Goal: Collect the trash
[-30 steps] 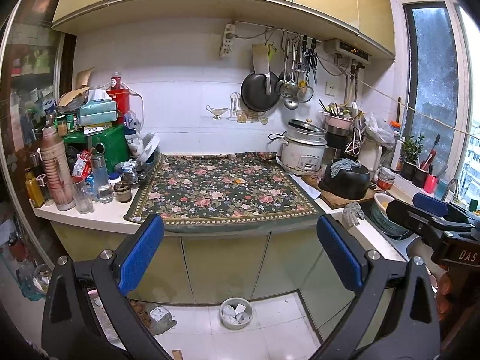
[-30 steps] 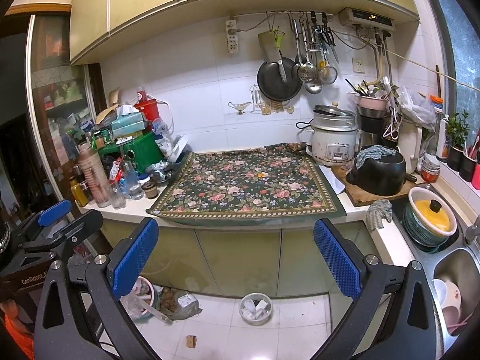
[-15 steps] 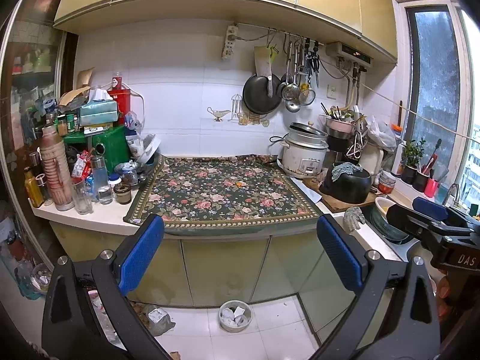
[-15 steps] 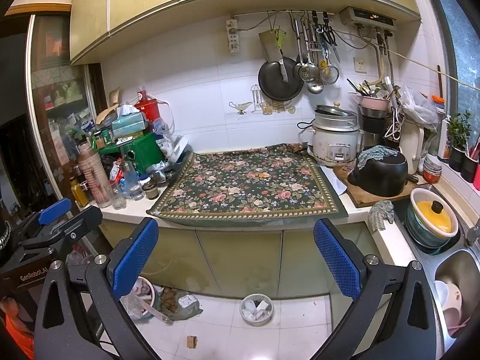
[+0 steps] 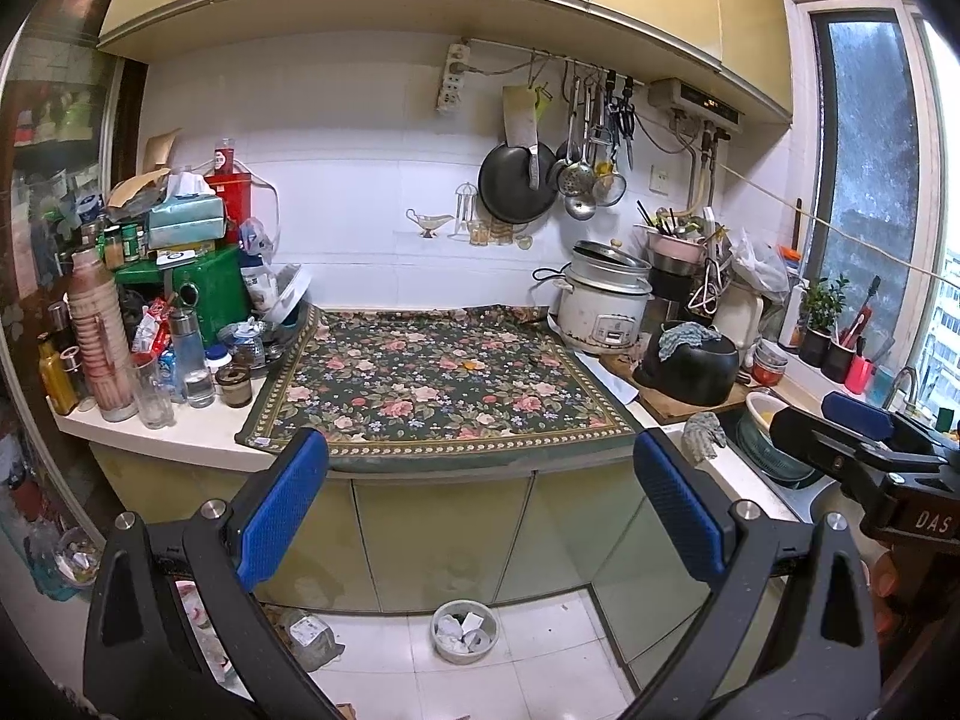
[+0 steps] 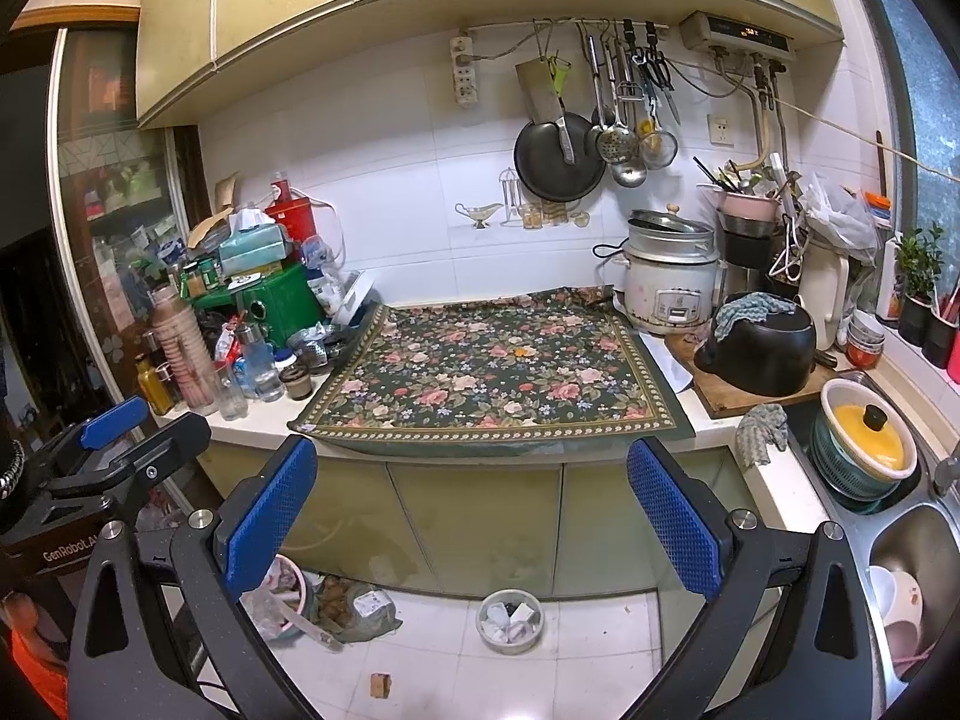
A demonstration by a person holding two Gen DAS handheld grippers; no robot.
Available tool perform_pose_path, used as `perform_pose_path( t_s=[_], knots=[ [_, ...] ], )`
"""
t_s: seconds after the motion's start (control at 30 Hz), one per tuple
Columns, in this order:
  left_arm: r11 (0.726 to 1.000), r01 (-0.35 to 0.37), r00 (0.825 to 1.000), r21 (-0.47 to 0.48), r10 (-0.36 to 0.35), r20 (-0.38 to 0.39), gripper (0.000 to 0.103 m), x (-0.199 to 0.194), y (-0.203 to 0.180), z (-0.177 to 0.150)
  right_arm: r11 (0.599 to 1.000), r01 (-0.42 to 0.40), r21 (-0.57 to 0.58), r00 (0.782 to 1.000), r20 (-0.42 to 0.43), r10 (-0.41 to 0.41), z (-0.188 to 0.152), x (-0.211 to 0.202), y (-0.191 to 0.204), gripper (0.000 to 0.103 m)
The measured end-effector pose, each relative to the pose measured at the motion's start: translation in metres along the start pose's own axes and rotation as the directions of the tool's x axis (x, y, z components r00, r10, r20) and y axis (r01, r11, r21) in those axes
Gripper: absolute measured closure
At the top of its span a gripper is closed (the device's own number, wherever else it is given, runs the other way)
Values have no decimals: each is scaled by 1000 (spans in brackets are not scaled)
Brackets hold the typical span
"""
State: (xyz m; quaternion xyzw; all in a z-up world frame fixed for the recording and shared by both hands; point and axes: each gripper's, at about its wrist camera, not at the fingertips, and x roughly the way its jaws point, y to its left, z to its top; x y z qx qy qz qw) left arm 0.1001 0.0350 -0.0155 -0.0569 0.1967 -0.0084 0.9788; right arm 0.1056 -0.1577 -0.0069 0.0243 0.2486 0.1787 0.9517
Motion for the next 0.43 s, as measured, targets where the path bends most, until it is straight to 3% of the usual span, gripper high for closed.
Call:
perform_pose_path(
  t_s=[0.43],
  knots=[
    [1000, -14, 1000, 0, 14, 1, 1, 28, -11, 9, 1000, -8, 3, 1000, -13, 8, 11, 26, -17, 0]
  ],
)
